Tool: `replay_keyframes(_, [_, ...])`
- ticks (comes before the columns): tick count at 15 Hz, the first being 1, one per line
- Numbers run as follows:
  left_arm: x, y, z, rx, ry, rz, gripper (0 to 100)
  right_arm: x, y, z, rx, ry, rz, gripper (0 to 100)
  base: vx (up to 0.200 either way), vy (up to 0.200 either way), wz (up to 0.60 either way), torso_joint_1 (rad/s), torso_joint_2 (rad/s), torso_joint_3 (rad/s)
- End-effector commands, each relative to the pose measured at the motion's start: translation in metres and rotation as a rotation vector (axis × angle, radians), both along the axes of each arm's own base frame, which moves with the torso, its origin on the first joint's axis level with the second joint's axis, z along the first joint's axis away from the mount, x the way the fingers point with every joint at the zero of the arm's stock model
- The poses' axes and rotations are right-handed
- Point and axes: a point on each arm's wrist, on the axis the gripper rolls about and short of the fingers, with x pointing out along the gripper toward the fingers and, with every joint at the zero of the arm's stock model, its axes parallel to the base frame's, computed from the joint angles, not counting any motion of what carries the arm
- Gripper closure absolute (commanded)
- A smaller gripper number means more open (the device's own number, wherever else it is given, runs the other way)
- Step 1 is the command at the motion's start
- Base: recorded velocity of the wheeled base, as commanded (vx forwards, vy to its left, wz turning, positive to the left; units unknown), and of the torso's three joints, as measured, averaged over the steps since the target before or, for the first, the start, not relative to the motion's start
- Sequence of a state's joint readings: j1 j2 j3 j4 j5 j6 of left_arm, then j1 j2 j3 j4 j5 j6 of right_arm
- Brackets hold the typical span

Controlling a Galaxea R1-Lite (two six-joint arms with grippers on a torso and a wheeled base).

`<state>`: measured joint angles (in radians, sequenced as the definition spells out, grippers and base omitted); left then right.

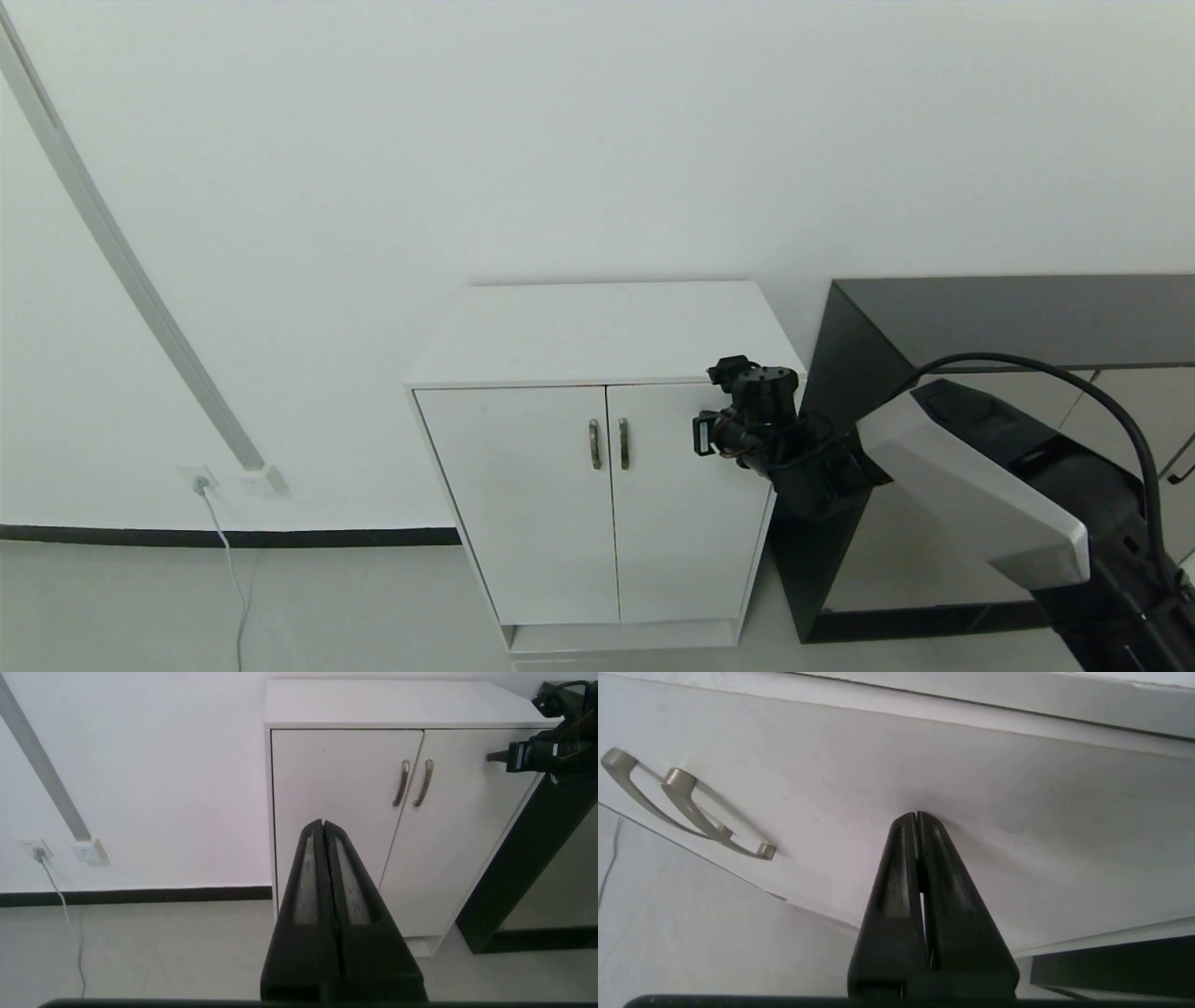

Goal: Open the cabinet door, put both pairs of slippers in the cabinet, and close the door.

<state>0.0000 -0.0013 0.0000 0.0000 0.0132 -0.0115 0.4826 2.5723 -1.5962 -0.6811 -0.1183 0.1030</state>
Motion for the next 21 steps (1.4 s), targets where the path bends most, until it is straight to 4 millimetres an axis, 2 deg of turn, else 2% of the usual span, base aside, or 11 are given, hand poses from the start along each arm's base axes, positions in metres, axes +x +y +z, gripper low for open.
replay_keyframes(1, [0.0001, 0.0, 0.0, -0.001, 0.001, 0.001, 100, 0.0009, 0.0009, -0.0004, 0.001, -0.002, 0.001, 100, 0.0, 0.0, 0.0, 0.0, 0.0, 0.0])
replay_keyframes(21, [0.0001, 0.0, 0.0, -0.001, 0.001, 0.001, 100, 0.0079, 0.0045, 0.0037, -0.003, -0.011, 0.002, 100, 0.0, 0.0, 0.0, 0.0, 0.0, 0.0])
